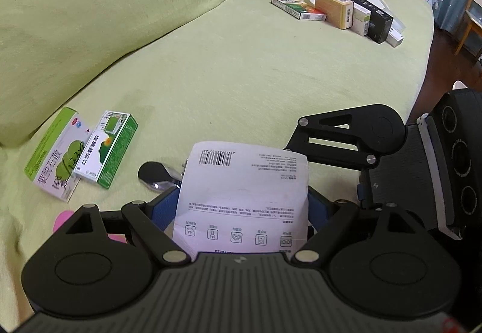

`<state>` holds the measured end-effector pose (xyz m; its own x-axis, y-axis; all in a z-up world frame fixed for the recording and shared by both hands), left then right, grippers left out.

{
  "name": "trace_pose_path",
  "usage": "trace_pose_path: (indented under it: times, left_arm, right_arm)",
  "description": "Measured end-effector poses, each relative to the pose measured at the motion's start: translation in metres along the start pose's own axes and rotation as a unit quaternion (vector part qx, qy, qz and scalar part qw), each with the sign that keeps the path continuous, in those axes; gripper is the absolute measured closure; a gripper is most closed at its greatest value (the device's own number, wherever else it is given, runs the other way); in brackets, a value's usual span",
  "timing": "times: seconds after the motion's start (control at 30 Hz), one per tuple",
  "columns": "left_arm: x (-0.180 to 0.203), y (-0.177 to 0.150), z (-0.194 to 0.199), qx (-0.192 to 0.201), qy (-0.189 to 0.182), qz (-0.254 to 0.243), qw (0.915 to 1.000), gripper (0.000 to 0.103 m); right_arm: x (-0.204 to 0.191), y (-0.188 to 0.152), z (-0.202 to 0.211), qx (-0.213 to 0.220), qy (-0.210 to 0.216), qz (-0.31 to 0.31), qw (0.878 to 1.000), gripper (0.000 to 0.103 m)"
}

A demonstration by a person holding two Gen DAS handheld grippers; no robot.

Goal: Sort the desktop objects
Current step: 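Lift the white receipt card off the sofa with the left tool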

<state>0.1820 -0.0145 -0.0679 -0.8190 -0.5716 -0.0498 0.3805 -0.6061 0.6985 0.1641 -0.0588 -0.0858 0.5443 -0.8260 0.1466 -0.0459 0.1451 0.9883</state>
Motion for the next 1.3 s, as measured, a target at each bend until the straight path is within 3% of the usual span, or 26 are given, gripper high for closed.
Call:
trace_pose_path:
  times: [0.3,0.63,0.97,1.3]
  left_arm:
    - [0.024,-0.011,0.051,0.009,0.030,0.009,0.9995,0.017]
    - [0.044,-0.054,0.130,-0.007,0.096,0.041,0.9945,0.017]
    - [0.059,-0.111,0.196,-0.013,0.155,0.100,0.9828,0.017]
    - [0.075,-0.170,0.234,-0.003,0.189,0.169,0.9674,0.017]
  right_arm:
    - [-0.041,0.033,0.009,0.017,0.030,0.004,0.999,0.067]
    - [-0.110,0.064,0.003,0.028,0.101,-0.014,0.994,0.067]
    - [-0.193,0.082,-0.003,0.015,0.192,-0.020,0.981,0.067]
    - [-0.266,0.075,0.062,-0.006,0.264,-0.003,0.965,0.067]
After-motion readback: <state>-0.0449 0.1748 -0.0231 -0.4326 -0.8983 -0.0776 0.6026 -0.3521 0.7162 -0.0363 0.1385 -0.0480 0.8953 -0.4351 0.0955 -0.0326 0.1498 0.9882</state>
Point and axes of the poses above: each gripper's, at about its wrist camera, not at the fingertips, and z roughly against the way its jaws point, x to its right, y to its top, the point moved 7 cm from there along -z, roughly the way its jaws point, and after that the axes turned 14 degrees about x, right-handed, at the moved point
